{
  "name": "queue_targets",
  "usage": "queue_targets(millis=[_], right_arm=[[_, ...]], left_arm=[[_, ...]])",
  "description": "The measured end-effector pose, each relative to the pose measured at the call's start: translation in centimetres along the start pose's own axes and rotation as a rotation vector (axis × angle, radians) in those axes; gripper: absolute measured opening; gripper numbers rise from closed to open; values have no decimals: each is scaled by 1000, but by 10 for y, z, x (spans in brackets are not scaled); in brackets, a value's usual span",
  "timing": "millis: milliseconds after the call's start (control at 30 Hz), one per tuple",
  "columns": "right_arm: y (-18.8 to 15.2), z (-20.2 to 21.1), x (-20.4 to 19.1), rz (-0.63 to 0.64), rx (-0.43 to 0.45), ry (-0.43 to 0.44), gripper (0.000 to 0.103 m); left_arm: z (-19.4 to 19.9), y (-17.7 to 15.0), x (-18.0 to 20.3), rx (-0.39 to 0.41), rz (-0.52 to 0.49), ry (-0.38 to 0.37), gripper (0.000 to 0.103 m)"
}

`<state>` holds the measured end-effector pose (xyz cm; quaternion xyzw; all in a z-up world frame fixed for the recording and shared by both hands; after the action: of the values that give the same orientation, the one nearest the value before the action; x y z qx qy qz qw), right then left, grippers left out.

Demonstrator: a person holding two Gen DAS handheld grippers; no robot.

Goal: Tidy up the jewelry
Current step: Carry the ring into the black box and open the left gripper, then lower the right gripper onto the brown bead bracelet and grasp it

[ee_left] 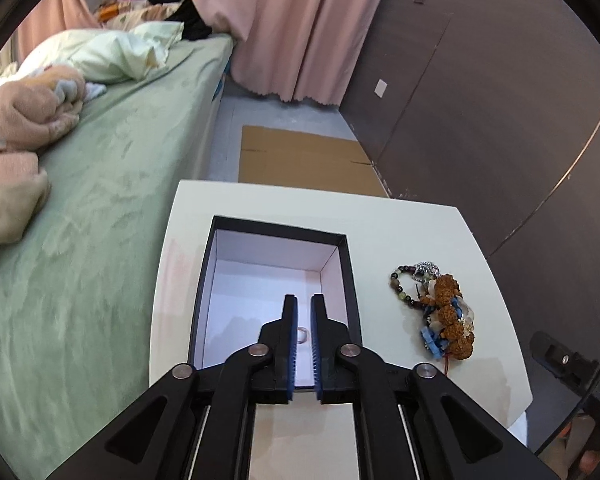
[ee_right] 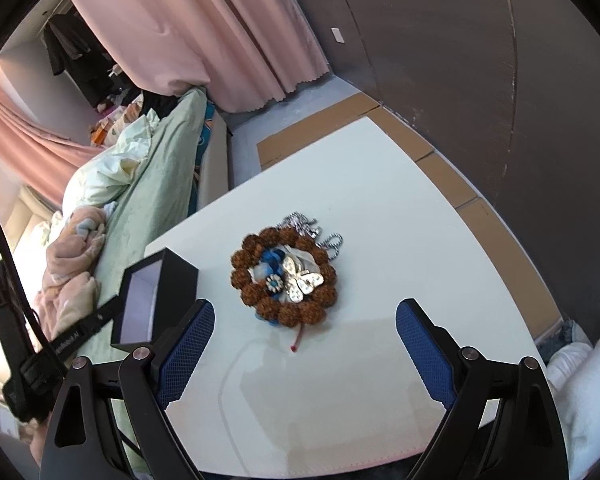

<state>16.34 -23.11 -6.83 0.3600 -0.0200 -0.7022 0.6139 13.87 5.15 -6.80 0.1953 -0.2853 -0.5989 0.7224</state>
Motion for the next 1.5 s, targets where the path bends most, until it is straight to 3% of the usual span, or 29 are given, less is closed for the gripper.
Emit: queue_targets(millis=[33,100,167,267,400,633,733,1067,1167,1300,1500], right_arm=[[2,0,0,-1,0,8,93],[7,-1,-2,-4,-8,27,93],[12,-4,-5,-8,-22,48,93],[20,-6,-12,-8,-39,70,93],[32,-10,-21,-18,-60,81,91],[40,-41,-40,-3,-168,76,51],[31,-59,-44,14,-212,92,40],[18,-89,-49,43,-266,76,40],[12,-94,-59,115,-256,25,40],[5,-100,-72,230,-236,-93,27],[2,-94,-82,334,-191,-161,25]], left_arm=[[0,0,-1,-2,6,-12,17],[2,0,-2,6,19,-23,49],[9,1,-3,40,33,-28,69],[21,5,-4,86,34,-35,78],[25,7,-10,92,47,-37,78],[32,10,-21,103,75,-42,78],[33,10,-23,108,83,-43,78],[31,9,-23,99,95,-48,78],[32,9,-22,101,92,-49,78],[30,8,-20,94,78,-37,78],[31,8,-23,100,82,-27,78]])
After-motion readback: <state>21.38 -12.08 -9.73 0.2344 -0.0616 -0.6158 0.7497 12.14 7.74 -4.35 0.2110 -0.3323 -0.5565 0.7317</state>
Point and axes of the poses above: each gripper's, at about its wrist camera, not at the fingertips, and z roughly against the way its jaws point, x to its right, y to its top, the point moved 1 cm from there along -z, roughly the way its jaws point, and after that the axes turned 8 degrees about -z, right-handed, at the moved point
